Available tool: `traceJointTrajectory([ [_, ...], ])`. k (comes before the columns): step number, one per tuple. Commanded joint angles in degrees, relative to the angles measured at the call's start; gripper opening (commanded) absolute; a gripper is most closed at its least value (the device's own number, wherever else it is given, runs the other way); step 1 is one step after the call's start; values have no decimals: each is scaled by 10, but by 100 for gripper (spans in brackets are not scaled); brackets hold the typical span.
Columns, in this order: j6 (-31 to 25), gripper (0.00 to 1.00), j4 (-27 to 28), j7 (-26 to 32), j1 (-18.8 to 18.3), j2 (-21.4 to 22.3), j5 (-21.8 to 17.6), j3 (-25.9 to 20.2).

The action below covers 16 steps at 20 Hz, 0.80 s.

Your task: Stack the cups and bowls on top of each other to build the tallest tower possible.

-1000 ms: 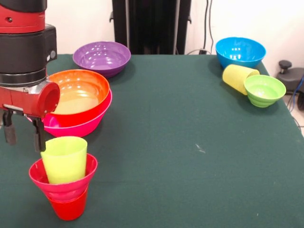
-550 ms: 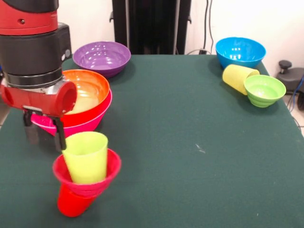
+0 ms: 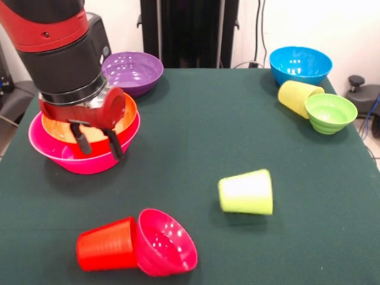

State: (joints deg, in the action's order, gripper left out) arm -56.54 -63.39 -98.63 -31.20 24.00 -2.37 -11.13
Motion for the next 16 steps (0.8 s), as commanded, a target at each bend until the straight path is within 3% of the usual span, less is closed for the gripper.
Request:
traceJointTrajectory([
  [1,-93,100,-15,1,20,-21,-2,-28],
  [9,-104,100,-13,-1,21,-13,-5,-28],
  [16,-53,100,-22,-22,26,-28,9,-38],
])
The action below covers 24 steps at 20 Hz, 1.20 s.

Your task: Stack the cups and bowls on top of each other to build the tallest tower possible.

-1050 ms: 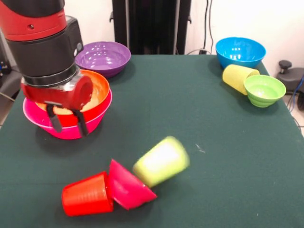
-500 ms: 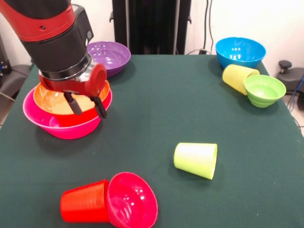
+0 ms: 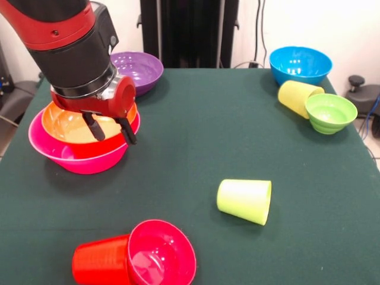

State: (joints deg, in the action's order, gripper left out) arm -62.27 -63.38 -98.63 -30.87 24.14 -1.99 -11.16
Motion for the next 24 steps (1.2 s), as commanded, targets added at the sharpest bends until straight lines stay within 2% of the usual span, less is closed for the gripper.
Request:
traceJointTrajectory([
  [1,7,100,-20,-26,24,-31,5,-37],
  [3,38,100,-14,-39,27,-40,6,-35],
  [6,118,100,-9,-58,31,-62,3,-36],
  [8,147,100,-9,-68,32,-68,5,-36],
  [12,169,100,10,-85,48,-75,-1,-19],
  [17,267,100,-33,-137,68,-59,0,9],
  [20,294,100,-27,-173,92,-64,2,39],
  [24,328,100,-36,-194,103,-74,11,50],
])
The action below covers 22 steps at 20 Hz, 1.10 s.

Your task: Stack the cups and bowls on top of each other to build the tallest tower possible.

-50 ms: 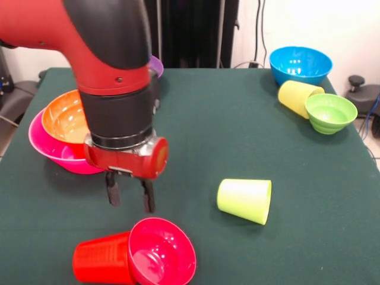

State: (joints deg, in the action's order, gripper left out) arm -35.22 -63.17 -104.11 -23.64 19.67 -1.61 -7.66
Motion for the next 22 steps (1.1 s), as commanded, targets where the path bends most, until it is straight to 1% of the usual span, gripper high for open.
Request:
traceJointTrajectory([
  [1,57,100,-39,-143,32,-29,10,17],
  [8,41,100,-39,-162,36,-23,22,19],
  [13,53,100,-34,-167,37,-31,19,20],
  [17,72,100,-31,-184,52,-40,14,40],
  [18,77,100,-23,-184,59,-44,6,51],
  [22,99,100,-21,-204,76,-55,9,75],
])
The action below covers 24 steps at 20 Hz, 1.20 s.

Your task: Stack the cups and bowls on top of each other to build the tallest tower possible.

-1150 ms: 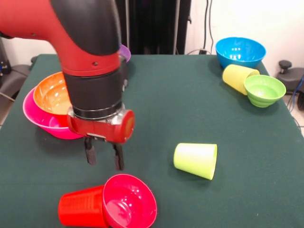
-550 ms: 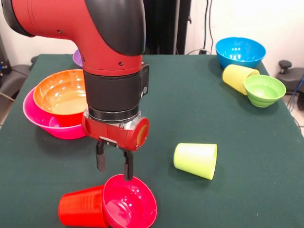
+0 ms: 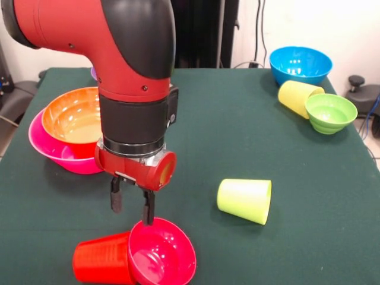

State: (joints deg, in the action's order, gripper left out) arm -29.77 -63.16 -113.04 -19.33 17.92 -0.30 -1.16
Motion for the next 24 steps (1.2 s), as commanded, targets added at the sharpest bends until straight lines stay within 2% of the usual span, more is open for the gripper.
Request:
traceJointTrajectory([
  [1,47,100,-21,-116,34,-39,-1,12],
  [8,92,100,-33,-114,30,-59,16,-3],
  [19,112,100,-34,-105,32,-68,28,-4],
  [20,114,0,-32,-106,35,-69,28,-1],
  [24,99,0,-37,-110,38,-63,33,1],
])
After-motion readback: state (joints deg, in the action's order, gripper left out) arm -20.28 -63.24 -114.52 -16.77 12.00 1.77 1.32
